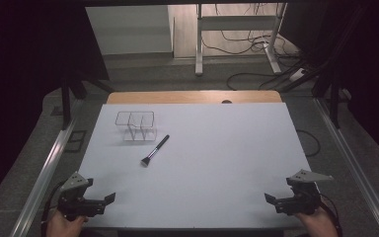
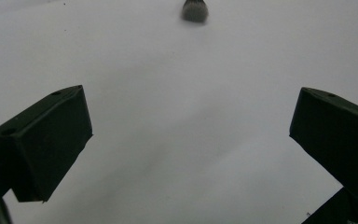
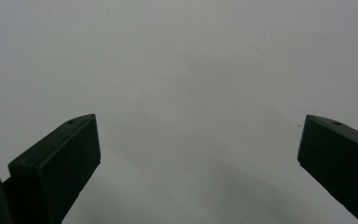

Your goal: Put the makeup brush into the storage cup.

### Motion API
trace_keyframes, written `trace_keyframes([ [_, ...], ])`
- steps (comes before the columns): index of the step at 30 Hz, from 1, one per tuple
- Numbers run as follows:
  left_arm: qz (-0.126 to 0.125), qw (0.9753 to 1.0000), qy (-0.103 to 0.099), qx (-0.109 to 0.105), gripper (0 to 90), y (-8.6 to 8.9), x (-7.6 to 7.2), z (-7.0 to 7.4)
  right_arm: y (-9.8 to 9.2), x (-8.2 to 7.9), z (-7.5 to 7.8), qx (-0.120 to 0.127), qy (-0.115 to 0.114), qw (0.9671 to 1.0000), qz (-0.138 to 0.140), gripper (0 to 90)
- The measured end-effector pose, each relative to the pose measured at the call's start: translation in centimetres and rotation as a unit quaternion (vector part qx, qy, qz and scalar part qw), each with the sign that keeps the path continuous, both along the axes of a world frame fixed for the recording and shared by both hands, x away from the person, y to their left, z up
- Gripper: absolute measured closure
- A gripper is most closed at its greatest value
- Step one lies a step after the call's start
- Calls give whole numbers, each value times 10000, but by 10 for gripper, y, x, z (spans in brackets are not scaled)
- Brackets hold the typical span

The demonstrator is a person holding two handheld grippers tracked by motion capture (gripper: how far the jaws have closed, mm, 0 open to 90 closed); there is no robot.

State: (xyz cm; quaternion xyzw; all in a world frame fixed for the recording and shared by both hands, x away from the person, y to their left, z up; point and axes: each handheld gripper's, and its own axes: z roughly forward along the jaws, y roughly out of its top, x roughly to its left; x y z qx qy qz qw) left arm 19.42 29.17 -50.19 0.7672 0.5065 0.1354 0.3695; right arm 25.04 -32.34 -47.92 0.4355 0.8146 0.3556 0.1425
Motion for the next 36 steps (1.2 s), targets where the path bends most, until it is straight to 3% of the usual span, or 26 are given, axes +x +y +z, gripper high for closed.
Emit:
trace_keyframes([
  [3, -56, 9999, 34, 157, 0, -3, 1, -1, 0, 0, 1, -15, -20, 10000, 5, 0],
  [16, -152, 9986, 189, 477, 0, -10, 2, -4, 2, 0, 0, -19, -14, 10000, 52, 0],
  [28, -177, 9988, 232, 398, 0, -11, 2, -4, 4, 0, -1, -68, 47, 9999, 134, 0],
  [34, -183, 9977, 262, 600, 0, -15, 3, -4, 4, 0, -1, -68, 40, 9999, 127, 0],
  [36, -171, 9978, 253, 581, 0, -15, 3, -3, 4, 0, -1, -71, 40, 9999, 121, 0],
])
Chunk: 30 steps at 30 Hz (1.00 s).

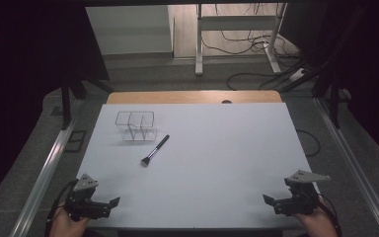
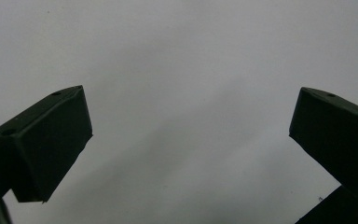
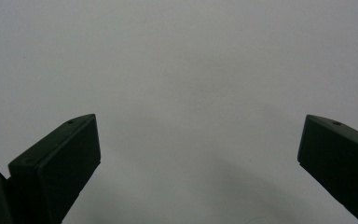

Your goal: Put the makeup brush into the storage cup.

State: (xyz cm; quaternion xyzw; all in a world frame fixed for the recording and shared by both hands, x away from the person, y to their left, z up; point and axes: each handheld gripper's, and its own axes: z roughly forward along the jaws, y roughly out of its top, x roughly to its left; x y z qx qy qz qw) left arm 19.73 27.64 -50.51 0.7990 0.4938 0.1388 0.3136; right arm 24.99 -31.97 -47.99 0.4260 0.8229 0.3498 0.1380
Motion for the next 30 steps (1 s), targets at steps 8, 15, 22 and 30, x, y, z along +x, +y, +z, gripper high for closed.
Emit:
trace_keyframes([
  [8, -43, 10000, -59, 9, 0, -6, 4, 2, 1, 0, 1, -3, -63, 10000, -16, 0],
  [15, -88, 9999, -41, -48, 0, -7, 8, 1, 2, 0, 1, -9, -46, 10000, -8, 0],
  [22, -150, 9999, -12, -52, 0, -10, 13, -1, 3, 0, 1, -34, -42, 10000, 9, 0],
  [30, -223, 9997, 0, -69, 0, -13, 18, -1, 2, 0, 1, -20, -35, 10000, 5, 0],
])
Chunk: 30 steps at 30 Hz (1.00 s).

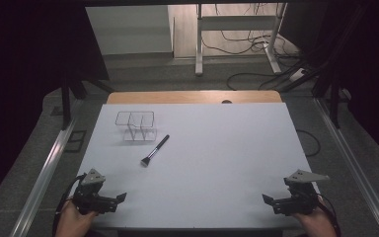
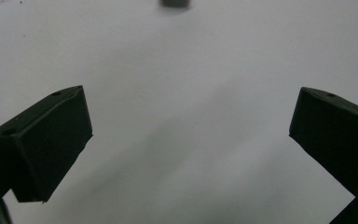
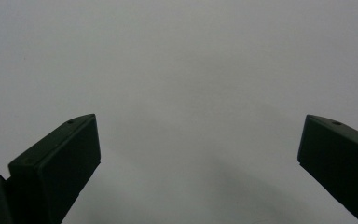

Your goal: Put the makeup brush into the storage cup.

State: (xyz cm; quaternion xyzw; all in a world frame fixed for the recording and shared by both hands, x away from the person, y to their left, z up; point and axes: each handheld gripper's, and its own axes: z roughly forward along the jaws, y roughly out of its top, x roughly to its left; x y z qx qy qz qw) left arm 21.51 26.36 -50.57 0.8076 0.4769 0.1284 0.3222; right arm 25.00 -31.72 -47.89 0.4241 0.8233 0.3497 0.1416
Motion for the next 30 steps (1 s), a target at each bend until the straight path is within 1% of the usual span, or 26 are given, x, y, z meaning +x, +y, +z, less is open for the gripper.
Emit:
trace_keyframes([
  [3, 10, 10000, 21, 12, 0, -3, 3, 2, 0, 0, 0, -2, -4, 10000, 8, 0],
  [10, -10, 9999, 77, 153, 0, -7, 8, 3, 1, 0, 0, -9, 25, 10000, 28, 0],
  [12, -11, 9998, 67, 187, 0, -8, 9, 4, 1, 0, 0, -14, 31, 10000, 36, 0],
  [15, -30, 9998, 66, 192, 0, -9, 10, 5, 1, 0, -1, -20, 25, 10000, 37, 0],
  [20, -100, 9997, 146, 172, 0, -10, 14, 6, 1, 0, 0, -31, 28, 10000, 31, 0],
  [25, -114, 9997, 165, 168, 0, -11, 18, 8, 0, 1, 0, -41, 13, 10000, 16, 0],
  [30, -132, 9996, 185, 172, 1, -13, 25, 12, 0, 0, 0, -48, -3, 10000, -2, 0],
])
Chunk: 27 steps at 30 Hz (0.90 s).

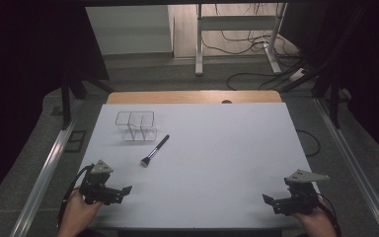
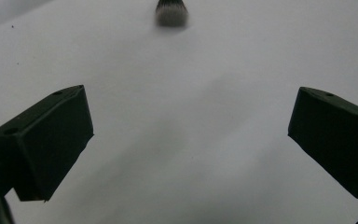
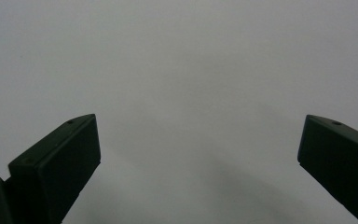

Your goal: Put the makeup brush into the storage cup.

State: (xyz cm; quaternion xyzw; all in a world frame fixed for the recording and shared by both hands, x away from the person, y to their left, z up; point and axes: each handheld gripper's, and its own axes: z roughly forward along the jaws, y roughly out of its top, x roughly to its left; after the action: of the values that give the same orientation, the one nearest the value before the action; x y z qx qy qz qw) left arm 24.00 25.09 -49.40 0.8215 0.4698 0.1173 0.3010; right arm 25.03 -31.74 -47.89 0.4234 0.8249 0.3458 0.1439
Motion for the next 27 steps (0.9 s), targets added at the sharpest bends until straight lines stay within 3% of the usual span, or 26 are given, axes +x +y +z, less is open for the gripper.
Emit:
trace_keyframes([
  [27, -185, 9996, 143, 145, 0, -4, 31, 15, 1, 0, -1, -79, 43, 10000, 5, 0],
])
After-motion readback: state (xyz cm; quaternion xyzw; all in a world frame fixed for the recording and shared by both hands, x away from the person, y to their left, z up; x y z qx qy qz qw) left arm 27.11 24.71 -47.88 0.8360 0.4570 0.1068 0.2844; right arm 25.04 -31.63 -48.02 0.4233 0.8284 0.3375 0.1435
